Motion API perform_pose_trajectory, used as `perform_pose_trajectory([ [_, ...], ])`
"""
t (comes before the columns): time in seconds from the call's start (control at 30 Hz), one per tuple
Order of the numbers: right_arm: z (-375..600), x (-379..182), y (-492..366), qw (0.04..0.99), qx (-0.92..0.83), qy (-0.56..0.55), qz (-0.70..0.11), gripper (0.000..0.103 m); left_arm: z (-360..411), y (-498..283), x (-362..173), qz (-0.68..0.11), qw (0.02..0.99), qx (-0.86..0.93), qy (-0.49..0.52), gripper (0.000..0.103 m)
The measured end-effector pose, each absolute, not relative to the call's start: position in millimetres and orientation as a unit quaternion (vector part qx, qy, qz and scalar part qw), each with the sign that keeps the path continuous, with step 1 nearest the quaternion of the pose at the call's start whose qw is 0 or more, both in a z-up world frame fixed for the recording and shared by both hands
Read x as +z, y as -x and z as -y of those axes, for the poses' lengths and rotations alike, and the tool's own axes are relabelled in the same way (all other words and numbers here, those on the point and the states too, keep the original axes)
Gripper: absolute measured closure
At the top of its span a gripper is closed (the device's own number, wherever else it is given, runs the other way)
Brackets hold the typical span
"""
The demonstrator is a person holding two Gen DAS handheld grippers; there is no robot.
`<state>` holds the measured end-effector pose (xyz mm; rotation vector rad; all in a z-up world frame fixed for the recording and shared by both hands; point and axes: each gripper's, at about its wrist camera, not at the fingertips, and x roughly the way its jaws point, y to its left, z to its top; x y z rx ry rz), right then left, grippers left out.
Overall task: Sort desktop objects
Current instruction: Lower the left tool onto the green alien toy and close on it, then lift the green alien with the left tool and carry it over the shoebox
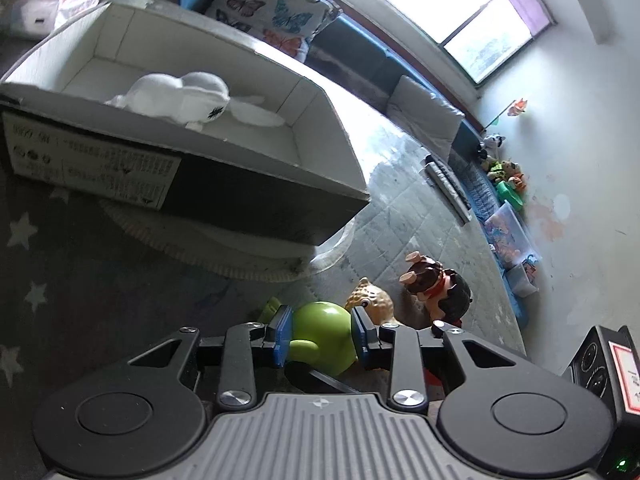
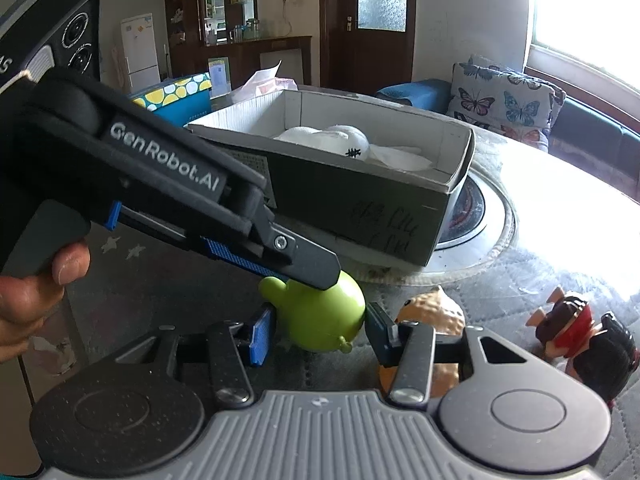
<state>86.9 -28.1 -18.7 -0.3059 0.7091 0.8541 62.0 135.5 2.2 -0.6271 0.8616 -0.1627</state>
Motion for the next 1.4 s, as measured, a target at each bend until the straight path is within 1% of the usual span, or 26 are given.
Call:
perform_pose_trajectory([
  [0.27,29,-16,-79,0.829,0.422,0.157,-0.333,0.052,-143,-52,-1,-0.415,0.845,-0.077,0.328,0.067],
  [0.37,29,-14,-74,0.823,0.429,0.166,-0.333,0.049,-147,-50,-3,-0.415,0.837,-0.075,0.348,0.067],
  [0.67,30,-10,-64,0.809,0.454,0.173,-0.332,0.046,-158,-48,-13,-0.421,0.815,-0.056,0.394,0.066],
  [0.93,33,-12,-75,0.812,0.448,0.159,-0.339,0.046,-160,-54,-13,-0.422,0.820,-0.055,0.381,0.064],
  [1.03,32,-14,-81,0.813,0.446,0.151,-0.343,0.046,-161,-56,-12,-0.427,0.820,-0.058,0.377,0.064],
  [1.17,27,-16,-82,0.807,0.454,0.147,-0.347,0.049,-162,-58,-11,-0.432,0.819,-0.053,0.373,0.064],
  [1.27,24,-18,-82,0.805,0.456,0.147,-0.349,0.054,-163,-58,-12,-0.435,0.817,-0.045,0.375,0.064],
  [1.4,24,-19,-82,0.804,0.457,0.145,-0.351,0.054,-165,-59,-13,-0.438,0.813,-0.039,0.381,0.063],
])
